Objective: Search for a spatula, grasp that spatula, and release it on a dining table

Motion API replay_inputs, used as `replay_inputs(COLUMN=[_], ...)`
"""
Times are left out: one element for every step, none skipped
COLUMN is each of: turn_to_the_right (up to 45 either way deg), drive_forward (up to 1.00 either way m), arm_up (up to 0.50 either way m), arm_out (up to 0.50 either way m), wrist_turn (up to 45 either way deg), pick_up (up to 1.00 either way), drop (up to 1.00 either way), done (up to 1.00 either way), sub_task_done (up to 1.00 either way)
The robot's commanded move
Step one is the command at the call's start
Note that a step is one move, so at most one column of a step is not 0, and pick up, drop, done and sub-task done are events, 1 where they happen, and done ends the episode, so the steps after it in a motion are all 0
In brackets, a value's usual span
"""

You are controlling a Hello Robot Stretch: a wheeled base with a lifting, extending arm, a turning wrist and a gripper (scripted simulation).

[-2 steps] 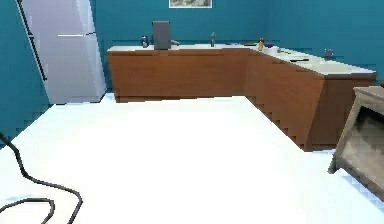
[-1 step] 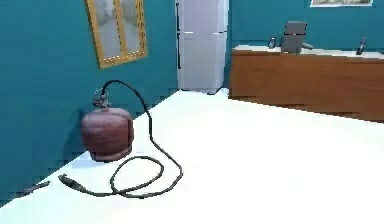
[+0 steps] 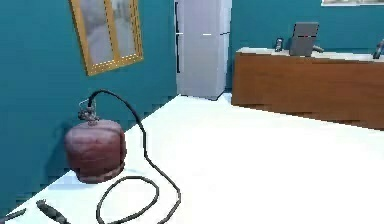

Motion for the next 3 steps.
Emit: replay_inputs(turn_to_the_right=[45.0,42.0,0.0], drive_forward=[0.00,0.00,0.30], arm_up=[0.00,0.00,0.00], arm_out=[0.00,0.00,0.00], wrist_turn=[0.0,0.0,0.0], pick_up=[0.00,0.00,0.00], drop=[0.00,0.00,0.00], done=[0.00,0.00,0.00], sub_task_done=[0.00,0.00,0.00])
